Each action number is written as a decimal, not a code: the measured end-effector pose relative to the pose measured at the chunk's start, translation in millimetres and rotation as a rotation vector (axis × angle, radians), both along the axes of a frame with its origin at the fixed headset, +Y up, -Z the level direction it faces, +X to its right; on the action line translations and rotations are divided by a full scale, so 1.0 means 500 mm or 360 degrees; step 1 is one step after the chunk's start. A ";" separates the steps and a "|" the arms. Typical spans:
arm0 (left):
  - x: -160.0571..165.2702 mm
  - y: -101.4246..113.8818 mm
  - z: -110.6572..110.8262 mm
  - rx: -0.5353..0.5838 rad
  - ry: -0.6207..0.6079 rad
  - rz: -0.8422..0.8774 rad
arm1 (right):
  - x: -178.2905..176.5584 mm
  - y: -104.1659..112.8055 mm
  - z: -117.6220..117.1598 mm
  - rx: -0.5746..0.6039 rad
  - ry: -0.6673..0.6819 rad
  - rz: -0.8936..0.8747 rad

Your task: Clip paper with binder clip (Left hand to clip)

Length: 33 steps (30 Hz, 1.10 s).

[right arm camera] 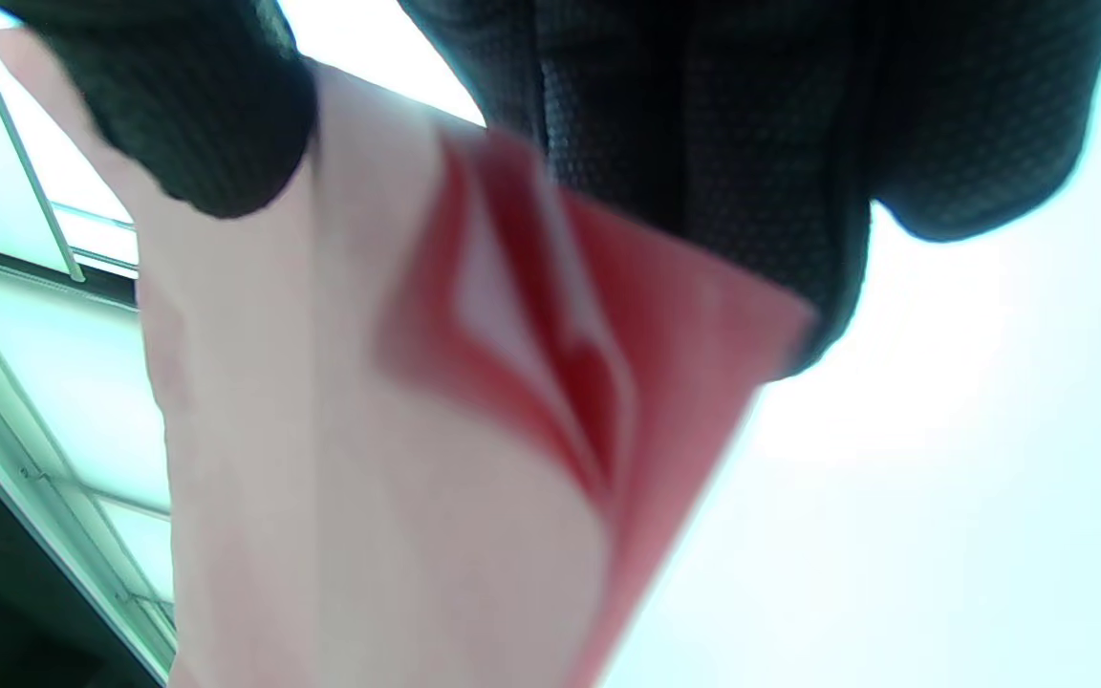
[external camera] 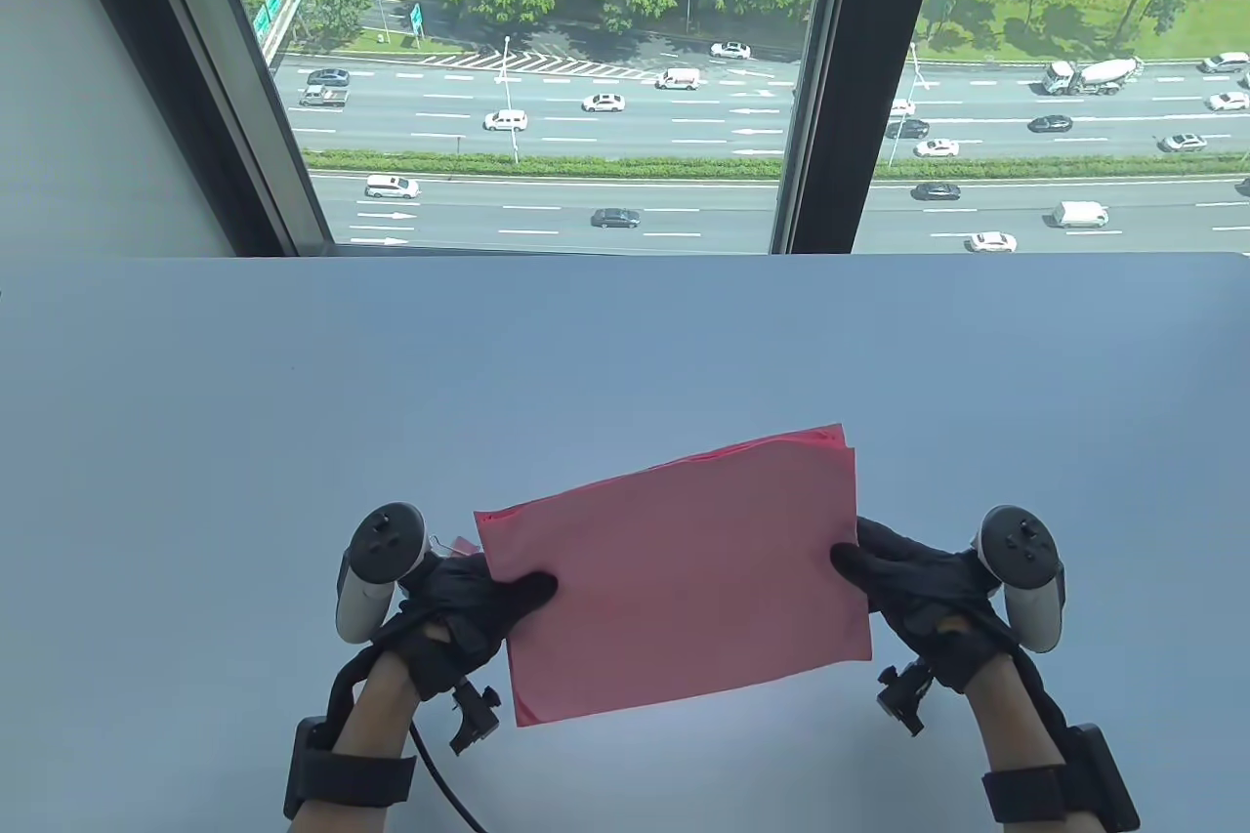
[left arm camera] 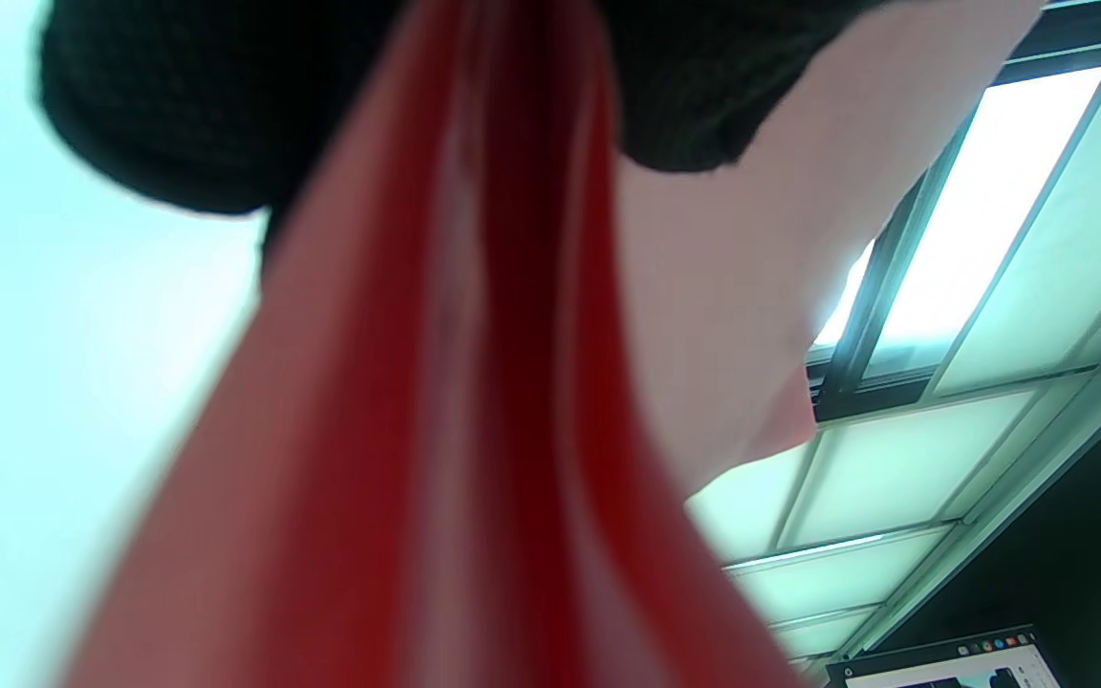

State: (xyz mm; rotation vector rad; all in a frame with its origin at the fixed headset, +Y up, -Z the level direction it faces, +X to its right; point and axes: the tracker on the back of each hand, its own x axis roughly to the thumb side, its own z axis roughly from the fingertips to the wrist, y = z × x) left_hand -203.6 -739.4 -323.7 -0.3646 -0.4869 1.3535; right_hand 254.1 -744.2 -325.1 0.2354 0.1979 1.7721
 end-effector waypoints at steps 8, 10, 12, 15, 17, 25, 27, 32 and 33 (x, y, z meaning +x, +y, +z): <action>-0.010 0.007 0.001 0.0054 0.0103 0.0043 | -0.004 0.004 -0.001 -0.0053 0.0102 -0.0077; -0.012 0.008 0.001 0.0045 0.0102 0.0036 | -0.007 0.010 0.000 -0.0031 0.0107 -0.0045; -0.013 0.008 0.001 0.0051 0.0095 0.0005 | -0.007 0.019 0.001 0.0050 0.0057 0.0012; -0.011 0.005 0.000 0.0030 0.0055 -0.0036 | -0.003 0.029 0.004 0.0121 -0.0040 0.0047; -0.009 0.006 0.001 0.0045 0.0034 -0.0123 | 0.002 0.035 0.006 0.0180 -0.0104 0.0092; 0.014 -0.007 0.004 0.0004 -0.0064 -0.0208 | 0.015 0.061 0.019 0.0467 -0.0332 0.0184; 0.017 -0.010 0.003 0.0001 -0.0037 -0.0145 | 0.018 0.063 0.024 0.0523 -0.0411 0.0143; 0.018 -0.014 0.003 0.0023 0.0061 -0.0028 | 0.024 0.046 0.026 0.0399 -0.0482 -0.0274; 0.019 -0.014 0.004 0.0032 0.0076 -0.0017 | 0.021 0.043 0.026 0.0376 -0.0474 -0.0330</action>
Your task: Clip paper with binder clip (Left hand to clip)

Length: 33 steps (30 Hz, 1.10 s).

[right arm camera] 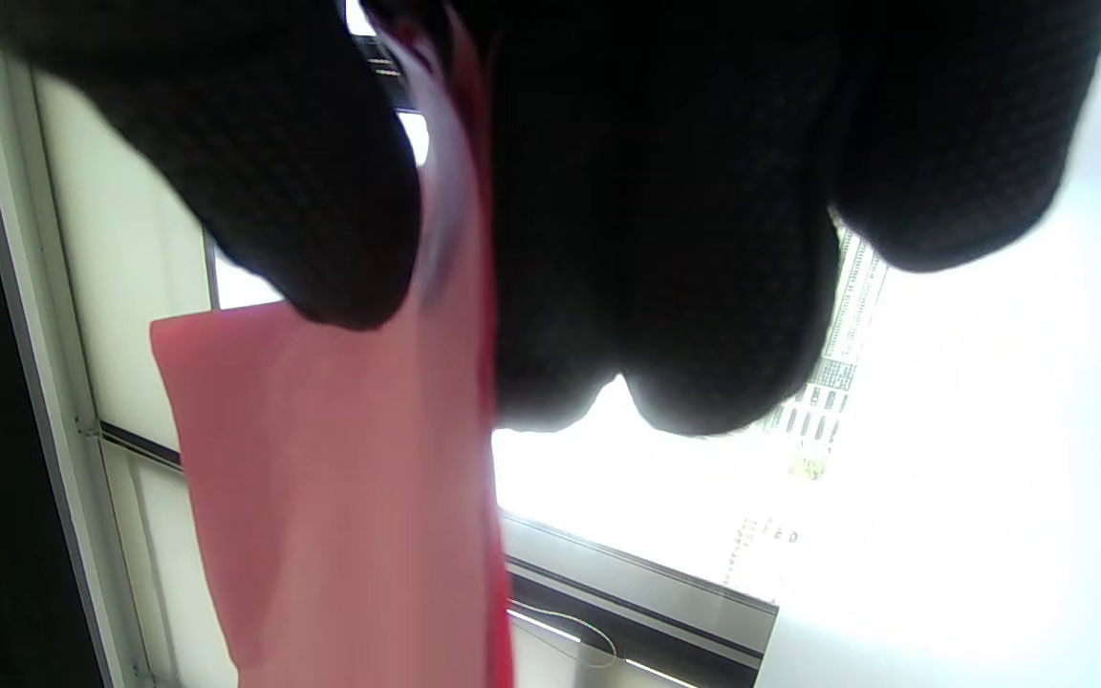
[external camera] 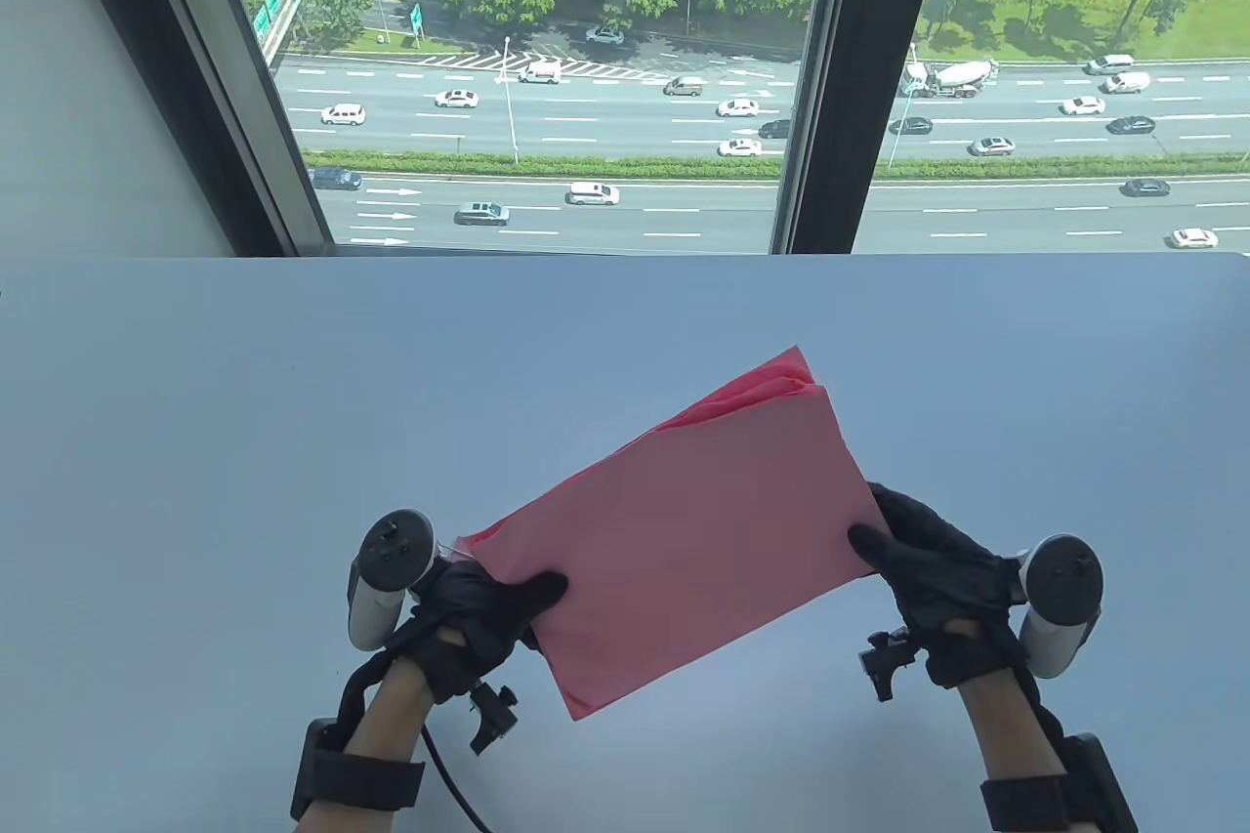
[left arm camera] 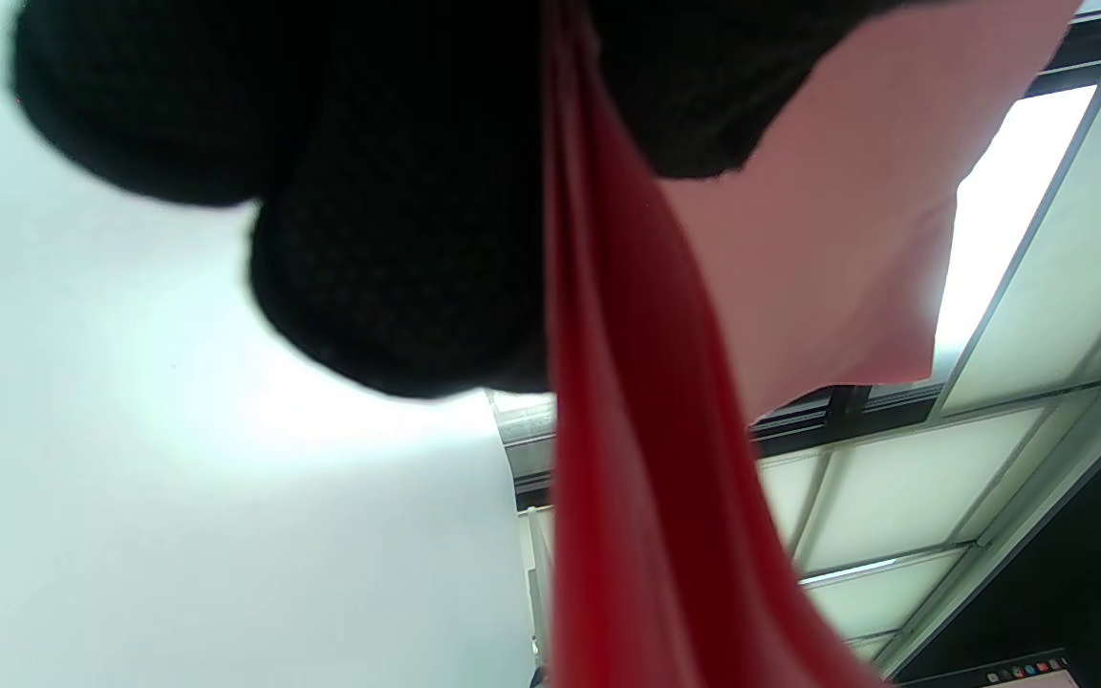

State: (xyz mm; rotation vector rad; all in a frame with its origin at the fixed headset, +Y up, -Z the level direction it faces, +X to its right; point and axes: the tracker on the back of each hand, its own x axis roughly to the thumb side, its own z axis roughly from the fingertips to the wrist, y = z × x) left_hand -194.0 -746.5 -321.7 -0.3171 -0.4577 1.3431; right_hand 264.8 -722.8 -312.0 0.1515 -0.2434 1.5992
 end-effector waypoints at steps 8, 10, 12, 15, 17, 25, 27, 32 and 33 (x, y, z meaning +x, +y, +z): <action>0.009 0.001 0.004 0.0041 0.0060 0.0066 | -0.024 -0.025 0.005 -0.0126 0.0057 -0.0229; 0.008 0.000 0.004 0.0053 0.0069 0.0071 | -0.023 -0.025 0.006 -0.0133 0.0018 -0.0235; 0.008 0.000 0.004 0.0048 0.0080 0.0102 | -0.022 -0.028 0.006 -0.0175 0.0020 -0.0251; 0.009 0.000 0.004 0.0050 0.0084 0.0112 | -0.025 -0.040 0.005 -0.0264 0.0034 -0.0328; 0.010 -0.001 0.005 0.0054 0.0084 0.0107 | -0.033 -0.048 0.003 -0.0327 0.0108 -0.0362; 0.027 -0.005 0.012 0.0068 0.0107 0.0088 | -0.078 -0.050 0.011 -0.0329 0.0233 -0.0239; 0.034 -0.005 0.015 0.0071 0.0115 0.0101 | -0.088 -0.049 0.014 -0.0323 0.0271 -0.0203; 0.053 -0.005 0.024 0.0077 0.0120 0.0098 | -0.112 -0.047 0.021 -0.0286 0.0264 0.0024; 0.055 -0.006 0.025 0.0079 0.0126 0.0098 | -0.115 -0.047 0.022 -0.0282 0.0266 0.0074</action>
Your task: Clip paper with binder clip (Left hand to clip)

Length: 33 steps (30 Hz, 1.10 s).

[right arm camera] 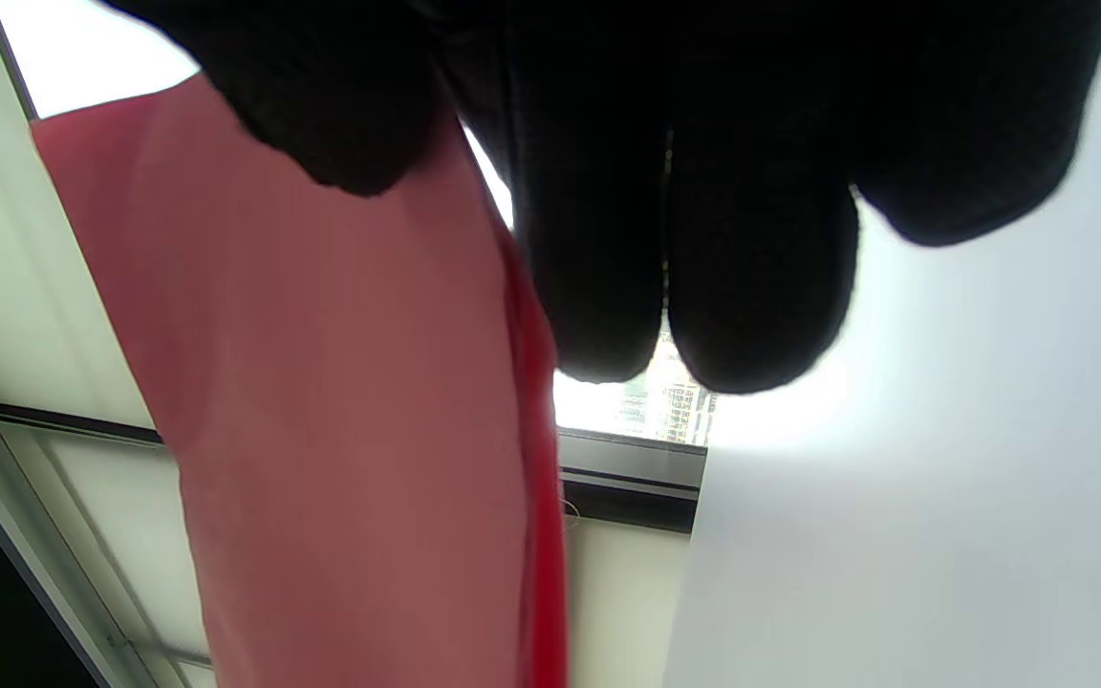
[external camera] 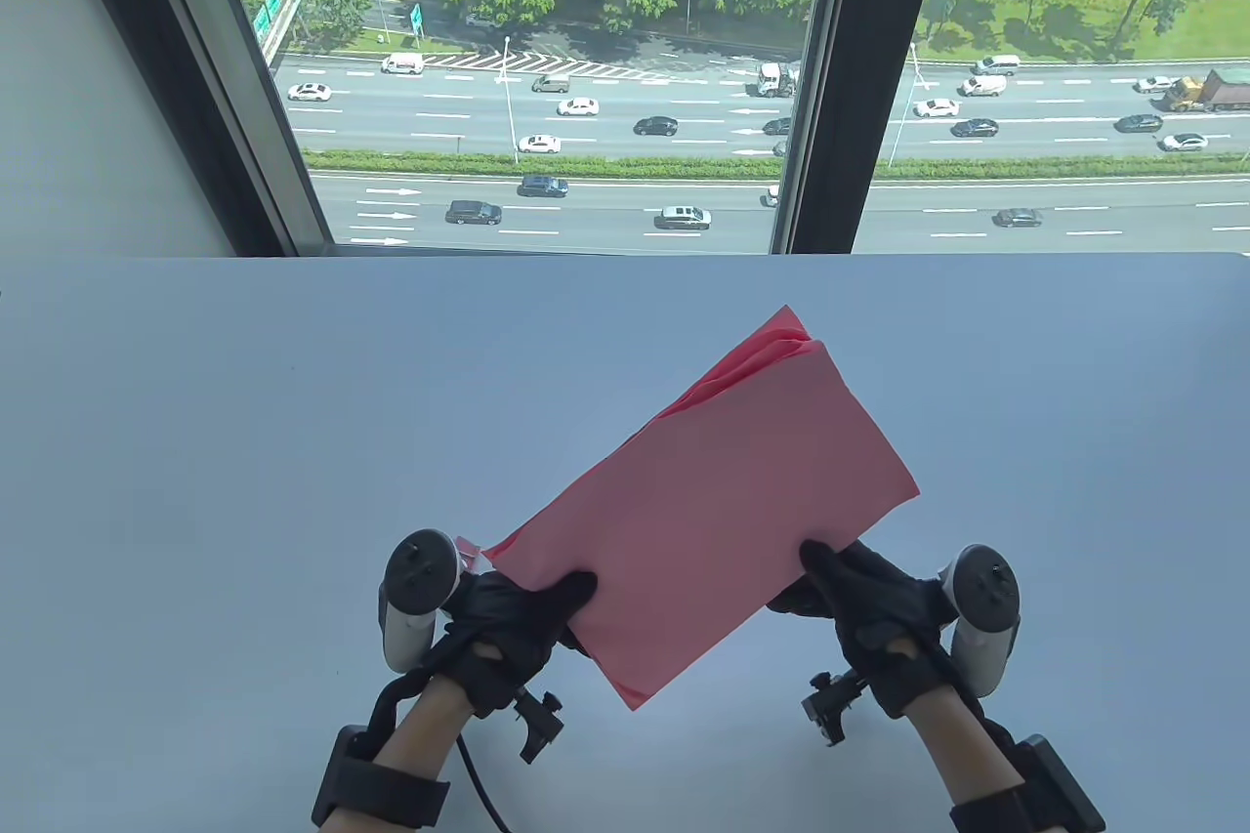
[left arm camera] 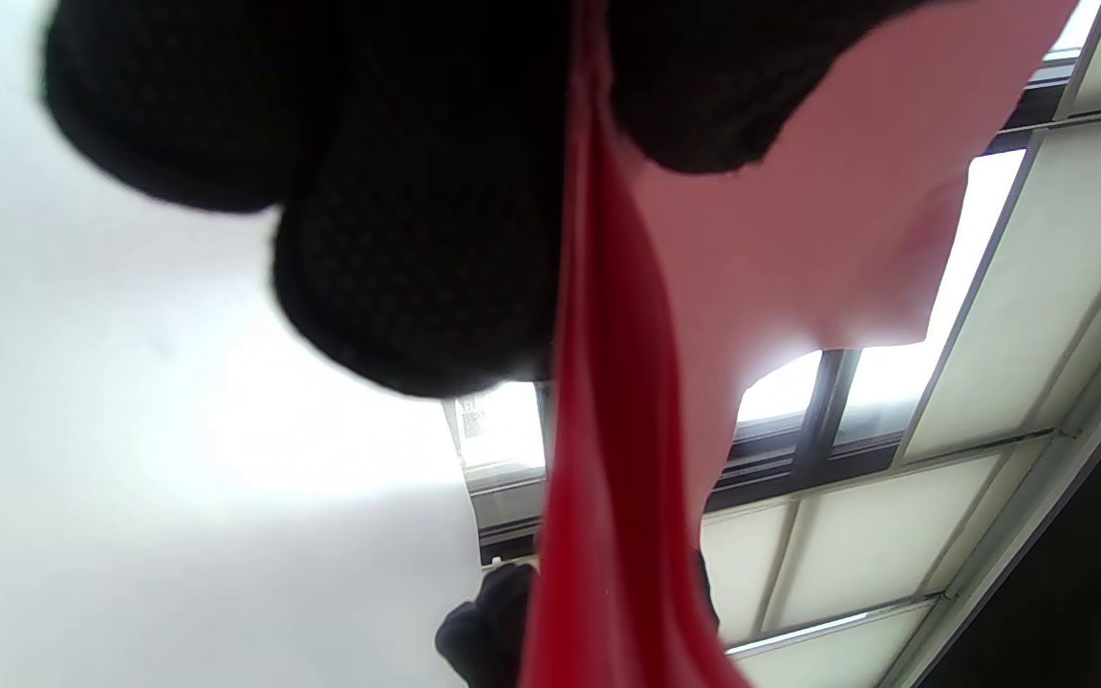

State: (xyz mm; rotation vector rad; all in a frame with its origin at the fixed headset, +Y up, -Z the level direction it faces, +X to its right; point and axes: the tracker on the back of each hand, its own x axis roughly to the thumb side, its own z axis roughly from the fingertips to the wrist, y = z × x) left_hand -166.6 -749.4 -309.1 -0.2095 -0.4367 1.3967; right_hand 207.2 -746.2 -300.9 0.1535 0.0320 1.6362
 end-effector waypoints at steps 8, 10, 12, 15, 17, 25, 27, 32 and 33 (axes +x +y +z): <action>0.015 -0.002 0.010 -0.0017 0.0068 0.0049 | -0.050 0.002 0.014 0.0078 0.0181 0.0371; 0.018 -0.003 0.011 -0.0027 0.0052 0.0060 | -0.060 0.003 0.018 0.0101 0.0212 0.0415; 0.022 -0.004 0.012 -0.0021 0.0035 0.0028 | -0.066 0.008 0.021 0.0149 0.0216 0.0441; 0.031 -0.012 0.012 -0.0068 -0.0046 0.0040 | -0.059 0.016 0.021 0.0206 0.0126 0.0417; 0.039 -0.014 0.013 -0.0095 -0.0118 0.0043 | -0.051 0.016 0.020 0.0208 0.0081 0.0305; 0.049 -0.007 0.015 -0.0063 -0.0242 -0.0095 | -0.028 0.012 0.010 0.0138 0.0026 0.0048; 0.049 -0.007 0.016 -0.0074 -0.0225 -0.0036 | -0.032 0.011 0.013 0.0157 0.0016 0.0065; 0.045 -0.017 0.016 -0.0118 -0.0117 0.0105 | -0.055 0.003 0.018 0.0127 0.0154 0.0179; 0.046 -0.017 0.016 -0.0114 -0.0122 0.0096 | -0.056 0.004 0.018 0.0128 0.0134 0.0171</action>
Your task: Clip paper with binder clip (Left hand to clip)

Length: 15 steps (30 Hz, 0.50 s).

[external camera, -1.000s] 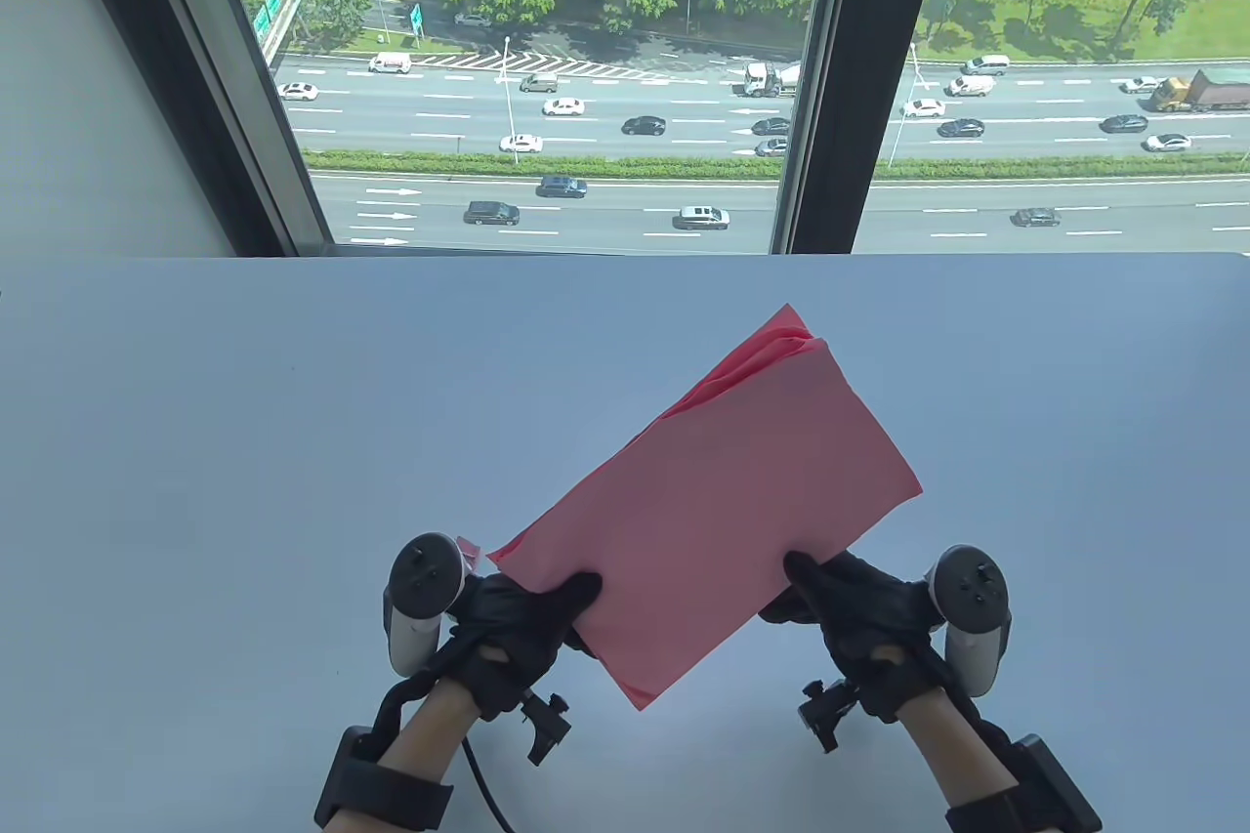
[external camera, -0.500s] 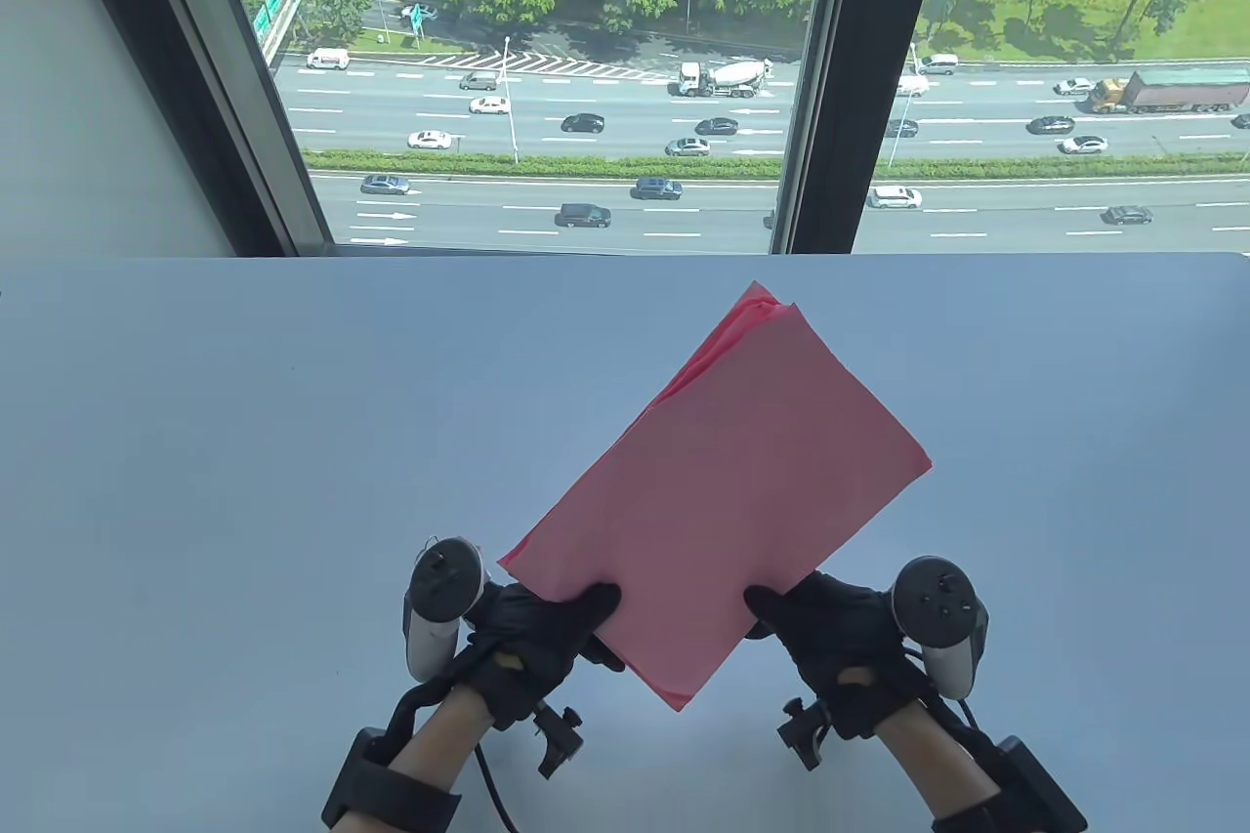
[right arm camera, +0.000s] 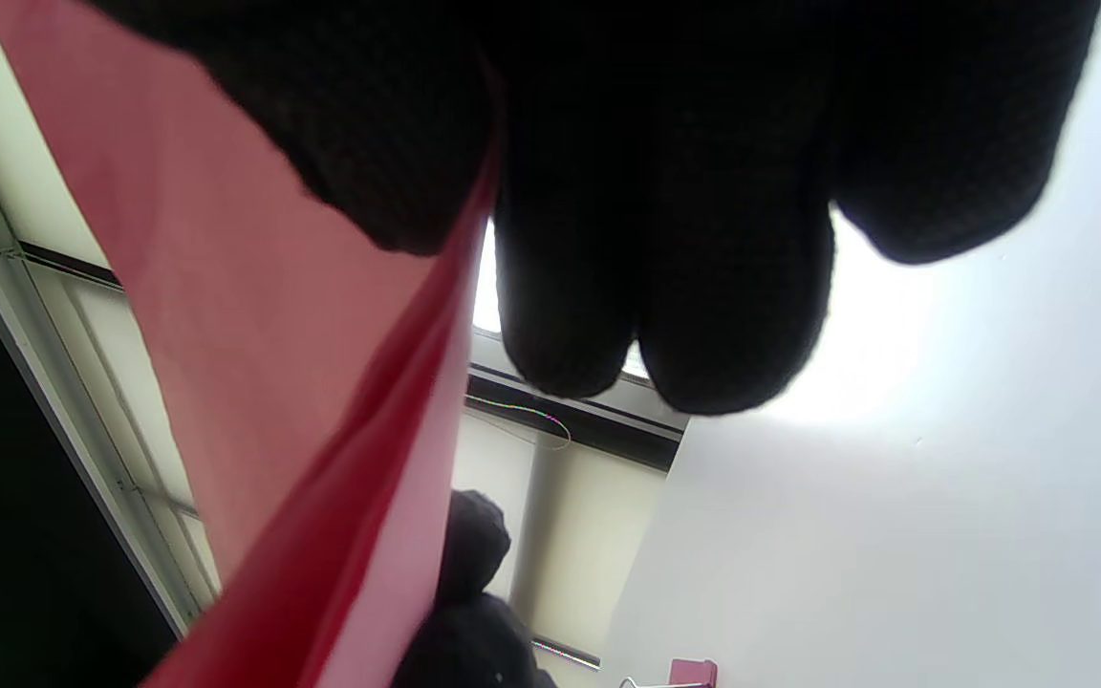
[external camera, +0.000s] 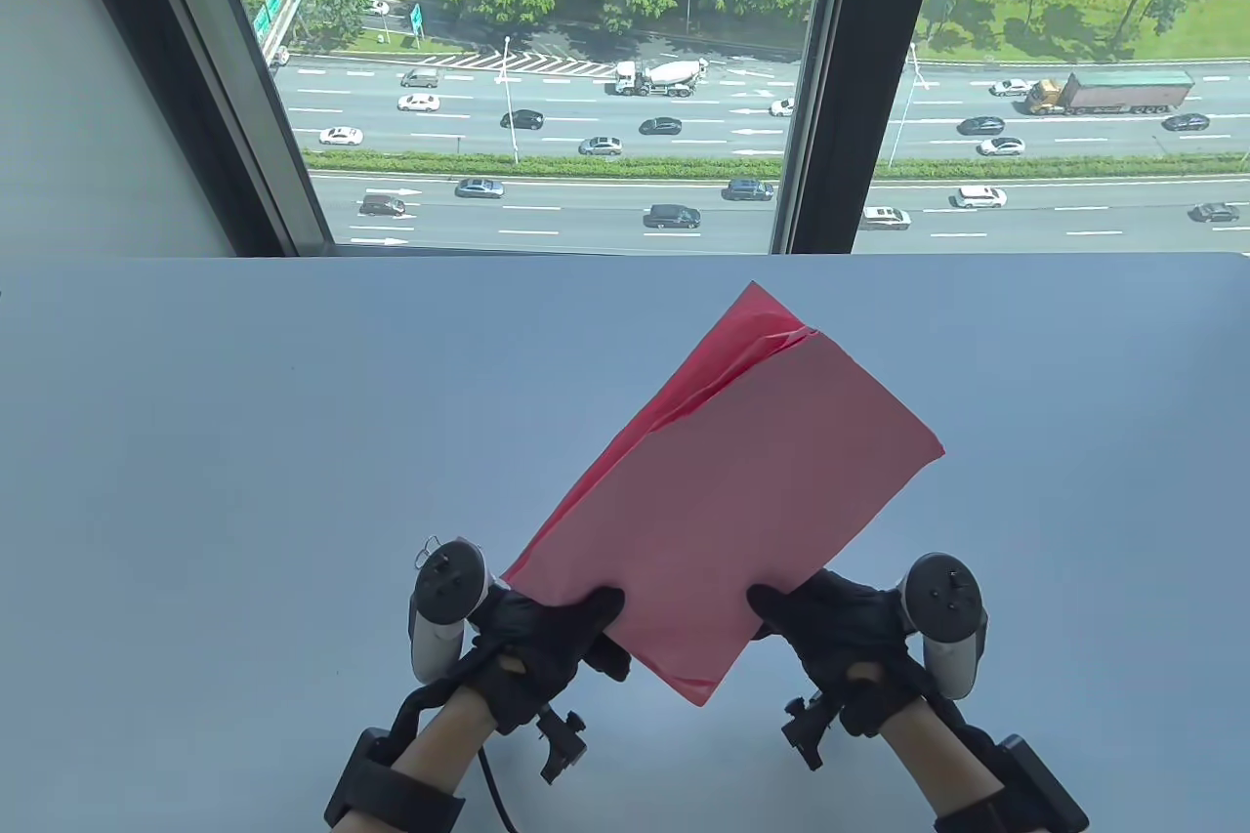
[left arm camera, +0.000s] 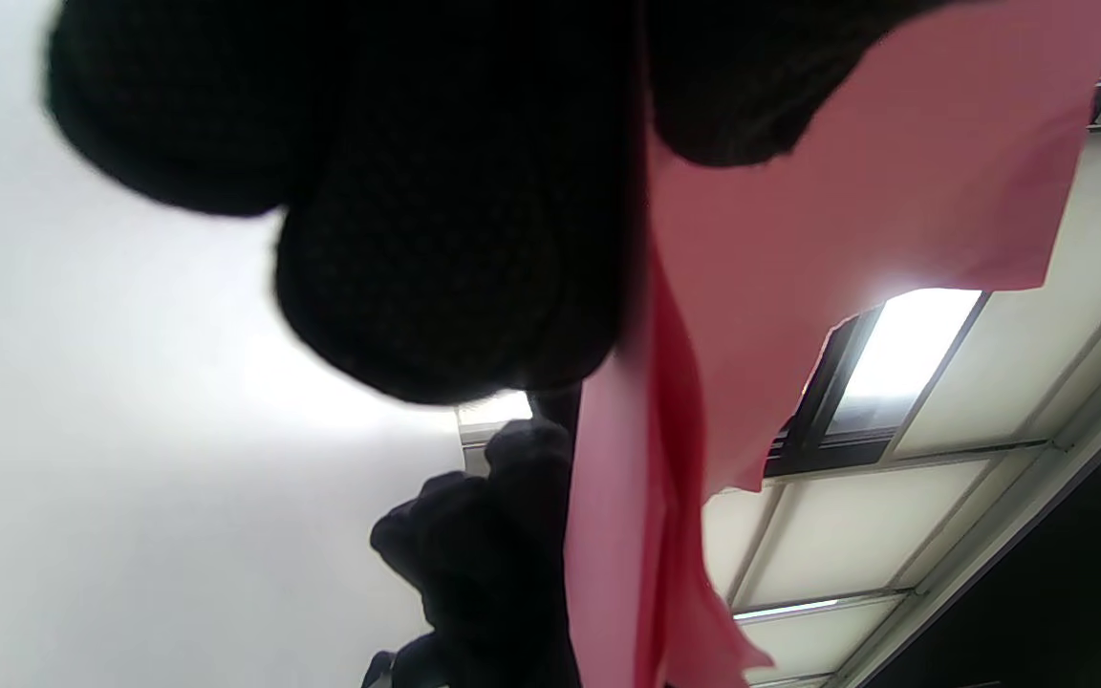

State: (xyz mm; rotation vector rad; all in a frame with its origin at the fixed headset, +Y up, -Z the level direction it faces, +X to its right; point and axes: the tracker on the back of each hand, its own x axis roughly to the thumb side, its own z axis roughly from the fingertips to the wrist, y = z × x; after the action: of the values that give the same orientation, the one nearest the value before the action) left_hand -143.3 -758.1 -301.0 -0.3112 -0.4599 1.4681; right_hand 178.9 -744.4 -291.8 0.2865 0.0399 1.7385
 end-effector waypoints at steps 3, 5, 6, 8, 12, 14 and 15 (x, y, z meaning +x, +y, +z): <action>0.005 -0.002 0.002 -0.0008 0.0002 0.0027 | 0.004 0.000 -0.004 -0.0054 0.0031 -0.0021; 0.010 -0.003 0.004 -0.0019 -0.0024 0.0030 | 0.007 -0.003 -0.005 -0.0080 0.0033 -0.0061; 0.011 -0.003 0.004 -0.0013 -0.0037 0.0011 | 0.008 -0.003 -0.005 -0.0090 0.0035 -0.0069; 0.016 -0.005 0.005 0.0003 -0.0094 -0.0054 | 0.012 -0.001 -0.005 -0.0058 -0.0008 -0.0117; 0.032 -0.006 0.010 0.0044 -0.0159 -0.0177 | 0.027 0.002 -0.011 -0.0041 -0.0082 -0.0170; 0.031 0.001 0.008 0.0084 -0.0171 -0.0244 | 0.038 0.005 -0.014 -0.0010 -0.0122 -0.0149; 0.026 0.005 0.007 0.0109 -0.0163 -0.0278 | 0.045 0.007 -0.017 -0.0008 -0.0144 -0.0147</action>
State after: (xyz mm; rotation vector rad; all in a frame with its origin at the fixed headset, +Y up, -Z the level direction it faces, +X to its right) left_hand -130.4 -755.5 -297.7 -0.3642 -0.5506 1.2676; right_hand 201.6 -740.9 -300.0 0.2025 -0.0345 1.6576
